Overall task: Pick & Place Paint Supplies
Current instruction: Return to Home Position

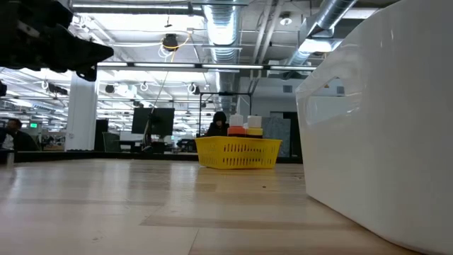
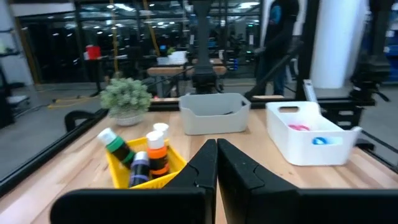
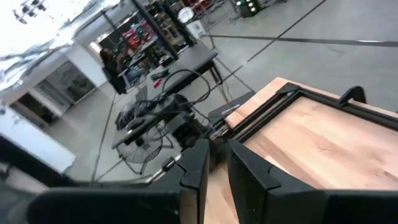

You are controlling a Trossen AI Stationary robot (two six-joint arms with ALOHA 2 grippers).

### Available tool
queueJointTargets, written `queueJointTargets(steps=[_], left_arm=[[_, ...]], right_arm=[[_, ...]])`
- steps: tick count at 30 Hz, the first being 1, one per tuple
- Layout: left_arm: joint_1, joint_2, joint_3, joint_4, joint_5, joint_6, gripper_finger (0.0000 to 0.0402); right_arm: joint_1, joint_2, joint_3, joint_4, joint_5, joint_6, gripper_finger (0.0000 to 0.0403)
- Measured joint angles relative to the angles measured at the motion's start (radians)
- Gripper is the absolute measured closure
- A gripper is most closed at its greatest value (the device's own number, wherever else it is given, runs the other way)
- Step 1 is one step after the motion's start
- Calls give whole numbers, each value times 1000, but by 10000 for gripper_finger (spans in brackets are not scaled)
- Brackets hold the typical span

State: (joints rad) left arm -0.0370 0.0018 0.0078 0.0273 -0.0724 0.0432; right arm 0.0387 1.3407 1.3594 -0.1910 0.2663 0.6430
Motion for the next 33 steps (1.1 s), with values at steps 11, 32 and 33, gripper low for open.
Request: queueJointTargets(steps=[11,32,33], left_arm=[[65,96,-1,4,-6,-25,399],[65,264,-2,51,-7,-25,399],[65,268,-2,51,-7,-25,399]], right_arm=[[-183,-65,1,-203,-137,-289,349],[-301,-233,-483,400,-608,-490,349],[-282,-262,-538,431,-608,-481,349]])
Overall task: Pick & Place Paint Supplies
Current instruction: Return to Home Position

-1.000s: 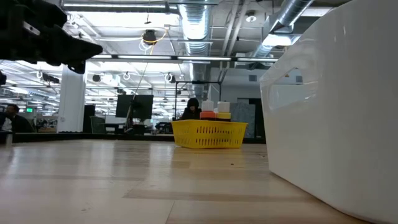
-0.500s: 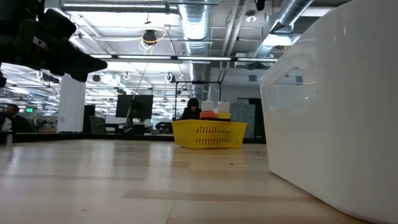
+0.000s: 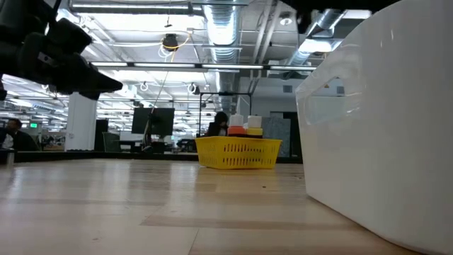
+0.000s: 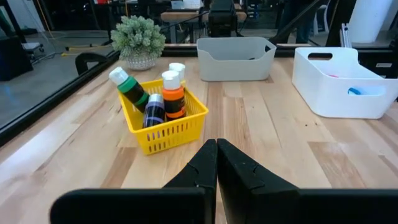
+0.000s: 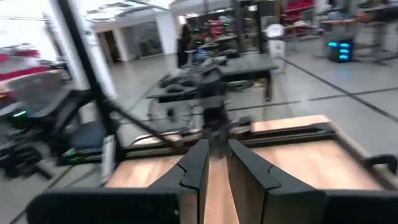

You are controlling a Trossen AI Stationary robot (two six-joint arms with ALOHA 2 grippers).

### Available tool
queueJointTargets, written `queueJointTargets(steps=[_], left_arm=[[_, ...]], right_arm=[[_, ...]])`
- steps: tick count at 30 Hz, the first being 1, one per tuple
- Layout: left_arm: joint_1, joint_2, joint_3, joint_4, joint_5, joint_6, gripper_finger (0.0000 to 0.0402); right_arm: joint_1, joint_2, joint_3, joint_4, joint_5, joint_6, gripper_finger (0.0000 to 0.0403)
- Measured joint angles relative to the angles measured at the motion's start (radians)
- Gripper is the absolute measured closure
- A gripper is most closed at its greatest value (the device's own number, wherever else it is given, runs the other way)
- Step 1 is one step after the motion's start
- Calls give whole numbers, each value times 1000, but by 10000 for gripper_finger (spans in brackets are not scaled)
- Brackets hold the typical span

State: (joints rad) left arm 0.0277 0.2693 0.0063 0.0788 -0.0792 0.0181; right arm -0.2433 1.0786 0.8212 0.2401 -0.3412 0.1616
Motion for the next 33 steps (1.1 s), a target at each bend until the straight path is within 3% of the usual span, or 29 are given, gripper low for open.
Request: queueJointTargets(steps=[5,10,16,22,33], left_arm=[[0,13,0,3,0,0,399],[0,14,0,3,0,0,399],[0,14,0,6,1,0,399],[0,14,0,9,1,0,399],[0,14,0,14,1,0,399]], right_arm=[[97,-165,-214,55,21,1,349],[215,-297,-372,49,195,-47,349],[298,-370,-501,91,385,-117,349],[319,-420,-647,226,394,-111,349],[321,-519,-810,236,441,-109,349]])
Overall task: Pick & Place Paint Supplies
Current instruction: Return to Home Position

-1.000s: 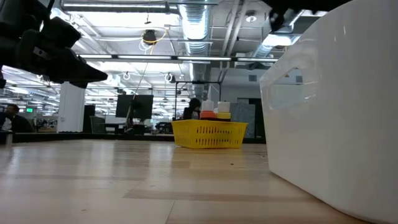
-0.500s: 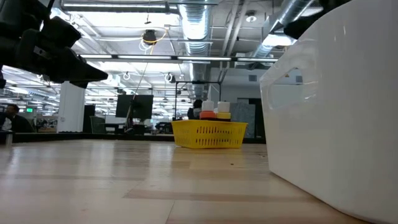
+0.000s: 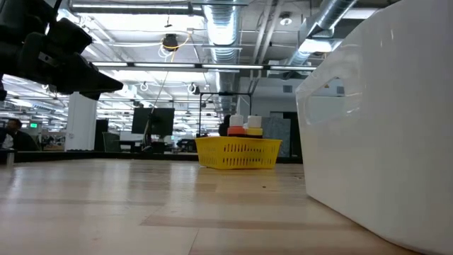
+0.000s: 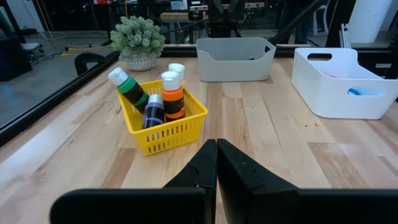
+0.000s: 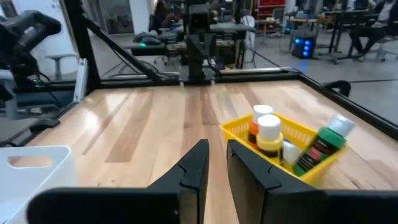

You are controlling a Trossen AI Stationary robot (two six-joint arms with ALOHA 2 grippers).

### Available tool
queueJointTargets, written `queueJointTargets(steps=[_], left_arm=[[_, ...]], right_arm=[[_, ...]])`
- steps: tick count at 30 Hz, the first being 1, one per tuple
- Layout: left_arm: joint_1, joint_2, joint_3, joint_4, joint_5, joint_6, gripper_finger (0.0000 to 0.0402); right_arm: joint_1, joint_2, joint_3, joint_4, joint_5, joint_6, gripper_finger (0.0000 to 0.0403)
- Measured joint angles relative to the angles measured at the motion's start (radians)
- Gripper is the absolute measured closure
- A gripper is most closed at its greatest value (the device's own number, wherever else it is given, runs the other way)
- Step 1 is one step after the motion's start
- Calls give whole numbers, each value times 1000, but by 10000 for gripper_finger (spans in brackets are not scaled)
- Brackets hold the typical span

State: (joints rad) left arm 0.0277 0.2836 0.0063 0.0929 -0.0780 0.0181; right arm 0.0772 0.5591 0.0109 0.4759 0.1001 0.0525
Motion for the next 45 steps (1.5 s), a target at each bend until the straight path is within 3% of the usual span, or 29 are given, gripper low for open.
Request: queueJointTargets(steps=[10,18,23,45], left_arm=[[0,0,0,5,0,0,399],[0,0,0,5,0,0,399],[0,0,0,6,0,0,399],[0,0,0,21,0,0,399]], right_arm=[[-2,-192,-3,-150,14,0,349],[-8,-456,-4,-440,17,0,349],[-12,-558,-4,-446,6,-7,349],[-39,-557,-4,-432,6,-26,349]])
